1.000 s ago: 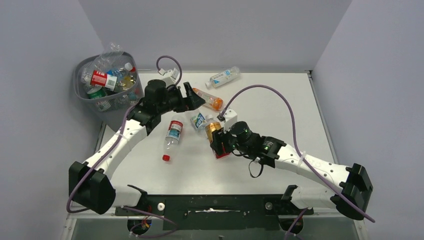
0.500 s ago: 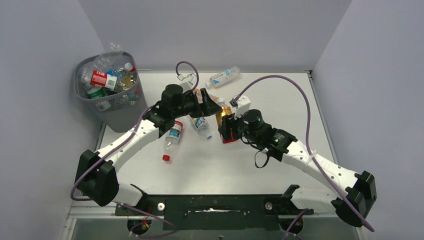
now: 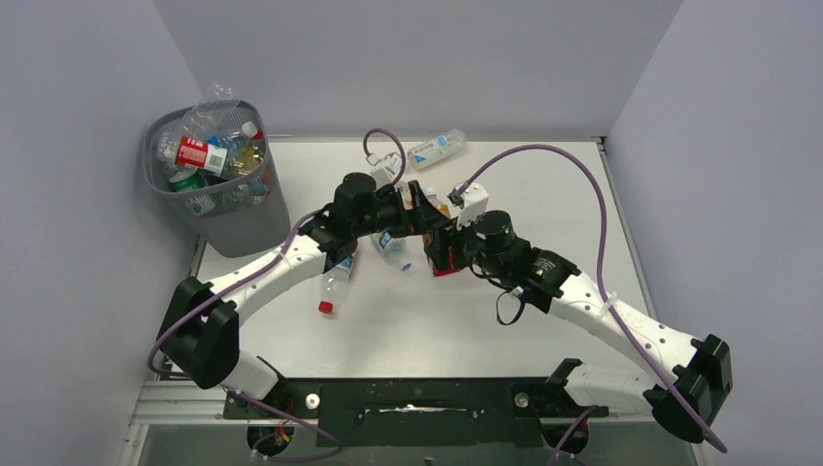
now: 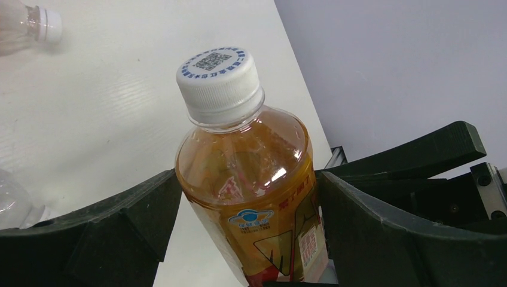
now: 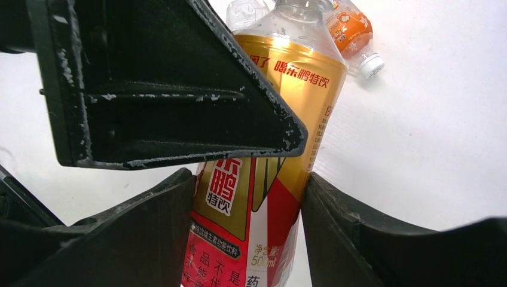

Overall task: Put the plastic bottles in the bin
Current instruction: Pick up the plastic bottle at the center of the board.

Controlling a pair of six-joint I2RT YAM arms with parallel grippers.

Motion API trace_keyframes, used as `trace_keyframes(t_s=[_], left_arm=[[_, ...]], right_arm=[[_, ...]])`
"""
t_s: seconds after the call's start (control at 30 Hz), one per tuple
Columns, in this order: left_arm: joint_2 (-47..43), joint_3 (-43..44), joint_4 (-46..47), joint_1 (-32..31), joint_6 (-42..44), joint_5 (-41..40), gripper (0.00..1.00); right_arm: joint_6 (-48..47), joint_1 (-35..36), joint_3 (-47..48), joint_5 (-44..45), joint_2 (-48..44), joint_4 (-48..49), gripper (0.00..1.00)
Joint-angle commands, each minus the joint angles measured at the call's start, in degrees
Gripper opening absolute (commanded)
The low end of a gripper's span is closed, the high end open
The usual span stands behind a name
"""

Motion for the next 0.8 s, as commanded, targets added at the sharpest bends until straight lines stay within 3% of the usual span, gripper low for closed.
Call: trace_keyframes(t_s=[0.0, 0.1, 0.33, 0.43, 0.6, 0.77], left_arm=[[0.59, 0.72, 5.02, -0.89, -0.29, -0.47, 0.84], [1.09, 1.31, 4.49, -1.2, 0.07, -1.01, 0.8], [2.41, 3.02, 3.16, -1.22, 0.95, -0.11, 0.47], [3.25, 4.42, 1.94, -1.22, 1.73, 0.34, 0.29], [3.8, 6.52, -0.46, -0.76, 3.51, -0.19, 0.27], [3.89, 9.39, -2.99, 2.52, 5.53, 0.01, 0.27]], right_arm=[[-0.92, -0.48, 2.84, -0.02, -2.69, 3.86, 0.46], [-0.72, -0.6, 2.29, 0.16, -2.67, 3.85, 0.47], [-0.36, -0.97, 1.1, 0.38, -3.45, 4.01, 0.5], [-0.26, -1.21, 0.82, 0.38, -3.79, 3.98, 0.57], [0.12, -1.36, 0.63, 0.31, -4.46, 3.21, 0.83], [0.74, -1.41, 0.45, 0.37, -5.73, 2.03, 0.97]])
